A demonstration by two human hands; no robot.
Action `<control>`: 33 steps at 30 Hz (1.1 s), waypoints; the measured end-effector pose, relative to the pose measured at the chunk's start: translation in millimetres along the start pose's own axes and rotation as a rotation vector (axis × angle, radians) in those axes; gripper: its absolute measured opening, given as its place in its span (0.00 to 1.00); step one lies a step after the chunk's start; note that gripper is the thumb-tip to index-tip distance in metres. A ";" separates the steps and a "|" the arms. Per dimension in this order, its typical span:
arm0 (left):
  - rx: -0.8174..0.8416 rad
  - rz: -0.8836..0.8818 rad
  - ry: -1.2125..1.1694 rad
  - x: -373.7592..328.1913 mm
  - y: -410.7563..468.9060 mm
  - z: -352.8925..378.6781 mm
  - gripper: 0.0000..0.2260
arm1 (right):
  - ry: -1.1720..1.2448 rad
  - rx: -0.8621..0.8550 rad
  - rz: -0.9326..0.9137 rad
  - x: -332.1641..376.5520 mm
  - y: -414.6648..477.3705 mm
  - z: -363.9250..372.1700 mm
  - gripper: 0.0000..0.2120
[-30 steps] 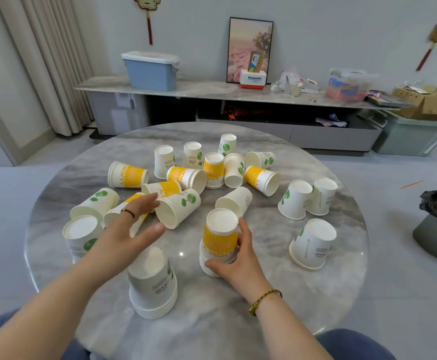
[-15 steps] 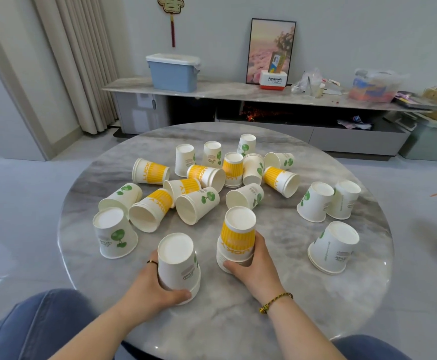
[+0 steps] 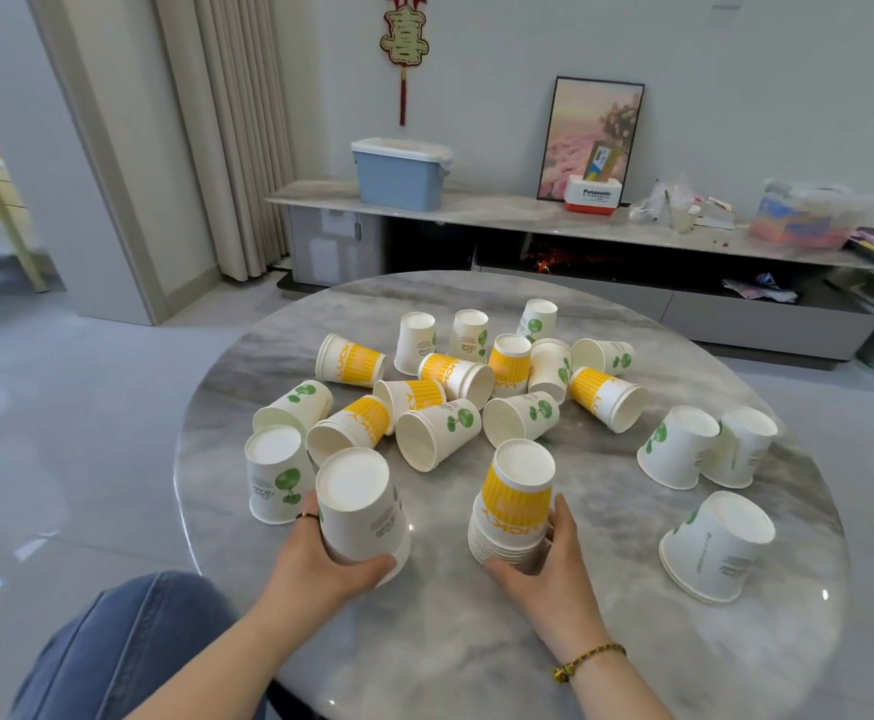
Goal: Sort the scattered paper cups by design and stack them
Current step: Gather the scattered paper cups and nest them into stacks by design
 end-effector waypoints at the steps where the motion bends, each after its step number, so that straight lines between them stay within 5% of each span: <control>1: -0.026 0.007 -0.007 -3.7 1.5 -9.0 0.30 | 0.000 -0.022 0.026 -1.8 -1.5 -3.5 0.49; 7: -0.196 -0.024 0.025 -9.1 25.4 -97.5 0.33 | -0.083 -0.212 -0.060 1.5 -26.8 -19.5 0.18; 15: -0.336 -0.125 -0.056 27.5 67.1 -148.5 0.28 | -0.269 0.283 -0.572 112.5 -69.6 110.1 0.21; 19: -0.294 -0.145 -0.043 35.1 79.5 -140.5 0.30 | -0.425 0.123 -0.781 179.6 -49.9 151.4 0.23; 33: -0.155 -0.193 0.059 73.8 114.0 -135.4 0.32 | -0.470 0.238 -0.708 179.1 -15.9 222.4 0.19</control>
Point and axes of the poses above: each hand's wrist, its own y-axis towards the middle knuckle, its own z-axis out of the palm, x = y × z, the point moved 9 cm from there along y, towards the middle knuckle, and after that the axes turned 8 degrees about -x, right-handed, at the moved point
